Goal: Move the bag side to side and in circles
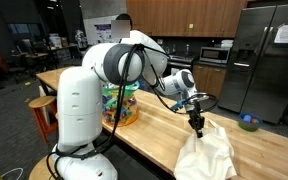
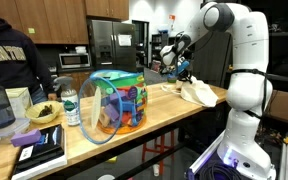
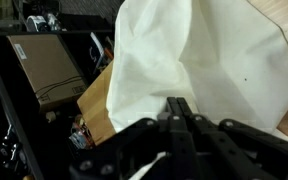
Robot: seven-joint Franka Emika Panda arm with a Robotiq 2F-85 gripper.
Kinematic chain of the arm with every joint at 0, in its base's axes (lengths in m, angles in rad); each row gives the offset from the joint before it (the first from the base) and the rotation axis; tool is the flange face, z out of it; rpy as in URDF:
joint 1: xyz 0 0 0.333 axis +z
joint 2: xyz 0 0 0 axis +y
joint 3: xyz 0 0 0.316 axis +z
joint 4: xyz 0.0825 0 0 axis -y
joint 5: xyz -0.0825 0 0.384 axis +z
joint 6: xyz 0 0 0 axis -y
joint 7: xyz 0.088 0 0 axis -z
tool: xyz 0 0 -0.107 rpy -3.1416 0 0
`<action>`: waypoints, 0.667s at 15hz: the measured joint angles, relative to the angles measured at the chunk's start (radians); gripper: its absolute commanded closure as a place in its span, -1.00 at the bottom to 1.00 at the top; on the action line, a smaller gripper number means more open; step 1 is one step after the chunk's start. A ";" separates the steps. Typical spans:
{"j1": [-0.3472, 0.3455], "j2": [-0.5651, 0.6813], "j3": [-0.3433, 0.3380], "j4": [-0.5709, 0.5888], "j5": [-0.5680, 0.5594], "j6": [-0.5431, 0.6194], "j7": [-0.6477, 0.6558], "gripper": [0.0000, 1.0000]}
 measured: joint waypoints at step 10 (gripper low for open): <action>0.091 -0.058 0.113 -0.004 0.048 0.062 -0.039 0.99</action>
